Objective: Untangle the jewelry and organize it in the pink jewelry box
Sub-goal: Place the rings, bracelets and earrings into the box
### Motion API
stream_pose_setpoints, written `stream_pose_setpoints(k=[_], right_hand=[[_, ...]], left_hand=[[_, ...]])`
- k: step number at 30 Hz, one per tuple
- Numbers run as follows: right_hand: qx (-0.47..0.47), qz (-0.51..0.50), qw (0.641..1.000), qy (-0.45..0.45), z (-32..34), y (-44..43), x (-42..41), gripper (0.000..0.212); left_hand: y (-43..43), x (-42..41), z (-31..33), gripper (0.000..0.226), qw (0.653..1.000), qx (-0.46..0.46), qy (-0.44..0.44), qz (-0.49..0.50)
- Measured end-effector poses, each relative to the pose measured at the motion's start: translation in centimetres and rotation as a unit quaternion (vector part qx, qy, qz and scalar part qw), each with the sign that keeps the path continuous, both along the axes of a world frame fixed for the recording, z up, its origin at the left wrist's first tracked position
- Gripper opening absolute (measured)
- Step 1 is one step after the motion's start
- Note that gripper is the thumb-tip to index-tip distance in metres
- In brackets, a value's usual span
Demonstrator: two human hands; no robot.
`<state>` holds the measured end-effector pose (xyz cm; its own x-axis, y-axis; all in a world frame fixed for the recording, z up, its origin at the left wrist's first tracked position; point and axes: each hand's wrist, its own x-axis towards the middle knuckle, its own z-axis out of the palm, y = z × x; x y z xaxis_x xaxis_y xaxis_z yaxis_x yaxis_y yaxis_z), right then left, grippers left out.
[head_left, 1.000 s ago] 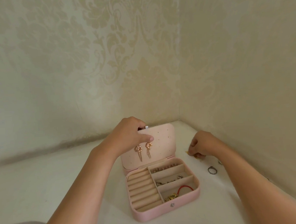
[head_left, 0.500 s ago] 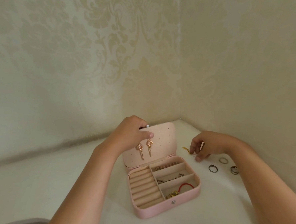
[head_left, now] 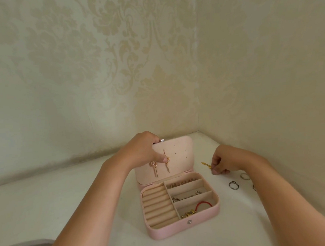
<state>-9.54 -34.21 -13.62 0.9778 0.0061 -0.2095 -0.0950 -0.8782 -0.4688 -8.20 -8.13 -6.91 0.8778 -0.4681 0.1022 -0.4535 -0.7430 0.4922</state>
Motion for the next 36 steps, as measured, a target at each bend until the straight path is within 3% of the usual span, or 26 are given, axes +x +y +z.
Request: stream_pose_setpoints(k=[3,6,8,12,18,26,28,32,36], right_hand=[[0.035,-0.005,0.999,-0.003,-0.2,-0.2,-0.1,0.015],[0.068,-0.079,0.993,-0.047,-0.4,-0.4,0.1,0.016],[0.083,-0.145,0.983,-0.070,-0.4,-0.6,0.4,0.020],[0.055,-0.166,0.984,-0.040,-0.6,-0.4,0.4,0.035],[-0.008,-0.170,0.985,-0.024,-0.9,0.8,1.1,0.047],[-0.074,-0.130,0.987,-0.055,-0.4,2.1,0.7,0.025],[-0.025,-0.128,0.988,-0.077,-0.3,2.0,0.8,0.015],[0.219,-0.147,0.958,-0.115,0.5,2.1,0.1,0.021],[0.243,-0.138,0.951,-0.131,1.0,2.2,-0.1,0.019]], left_hand=[[-0.2,-0.1,0.1,0.024,1.000,-0.010,-0.005,-0.002],[-0.5,-0.2,0.4,0.035,0.999,-0.017,-0.032,0.003],[-0.6,-0.1,0.5,0.023,0.998,-0.024,-0.051,0.014],[-0.5,0.3,0.5,0.008,0.995,-0.061,-0.059,0.043],[-0.4,0.8,-0.1,0.028,0.995,-0.060,-0.044,0.066],[-0.7,1.2,-0.5,0.034,0.993,-0.062,-0.042,0.087],[-0.8,1.2,-0.6,0.039,0.992,-0.063,-0.049,0.096],[-1.3,1.1,-0.7,0.033,0.992,-0.063,-0.062,0.090],[-1.6,0.9,-0.5,0.023,0.993,-0.066,-0.062,0.076]])
